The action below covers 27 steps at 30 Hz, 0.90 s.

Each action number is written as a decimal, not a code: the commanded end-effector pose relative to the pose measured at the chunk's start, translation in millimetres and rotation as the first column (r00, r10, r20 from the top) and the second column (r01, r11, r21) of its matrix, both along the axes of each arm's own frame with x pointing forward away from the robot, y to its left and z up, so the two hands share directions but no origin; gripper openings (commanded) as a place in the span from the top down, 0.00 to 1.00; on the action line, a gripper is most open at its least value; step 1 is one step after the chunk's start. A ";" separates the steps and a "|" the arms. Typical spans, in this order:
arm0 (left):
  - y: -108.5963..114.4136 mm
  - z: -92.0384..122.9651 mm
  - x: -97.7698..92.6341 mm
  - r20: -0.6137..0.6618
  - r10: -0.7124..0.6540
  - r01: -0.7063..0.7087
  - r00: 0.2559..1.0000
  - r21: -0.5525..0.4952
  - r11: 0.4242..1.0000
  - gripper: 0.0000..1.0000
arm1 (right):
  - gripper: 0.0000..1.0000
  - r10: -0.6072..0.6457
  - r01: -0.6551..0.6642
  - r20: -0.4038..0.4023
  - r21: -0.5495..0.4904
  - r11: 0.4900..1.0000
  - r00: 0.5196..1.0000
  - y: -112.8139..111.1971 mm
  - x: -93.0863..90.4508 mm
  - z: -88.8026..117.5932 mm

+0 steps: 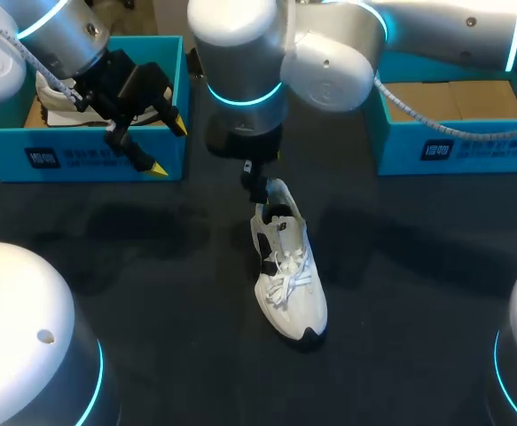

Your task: Take the shoe out of the shoebox, open the shoe tongue, remove and reinsert the insole, then place the shoe into the shoebox

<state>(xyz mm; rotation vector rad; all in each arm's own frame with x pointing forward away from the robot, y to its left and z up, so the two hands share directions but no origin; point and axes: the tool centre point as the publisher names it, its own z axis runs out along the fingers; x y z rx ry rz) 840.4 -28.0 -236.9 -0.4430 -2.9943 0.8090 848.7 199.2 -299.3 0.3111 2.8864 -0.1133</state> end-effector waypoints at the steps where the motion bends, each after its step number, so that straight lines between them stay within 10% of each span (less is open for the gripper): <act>1: 0.4 0.0 -1.1 0.002 0.001 -0.001 1.000 0.001 1.000 0.00 | 0.00 0.091 -0.090 -0.022 0.025 0.996 0.996 -10.0 8.4 -7.3; 27: 0.4 0.0 -1.1 0.002 0.001 -0.001 1.000 0.001 1.000 0.00 | 0.03 0.242 -0.241 -0.112 0.028 0.970 0.964 -12.1 36.1 -76.1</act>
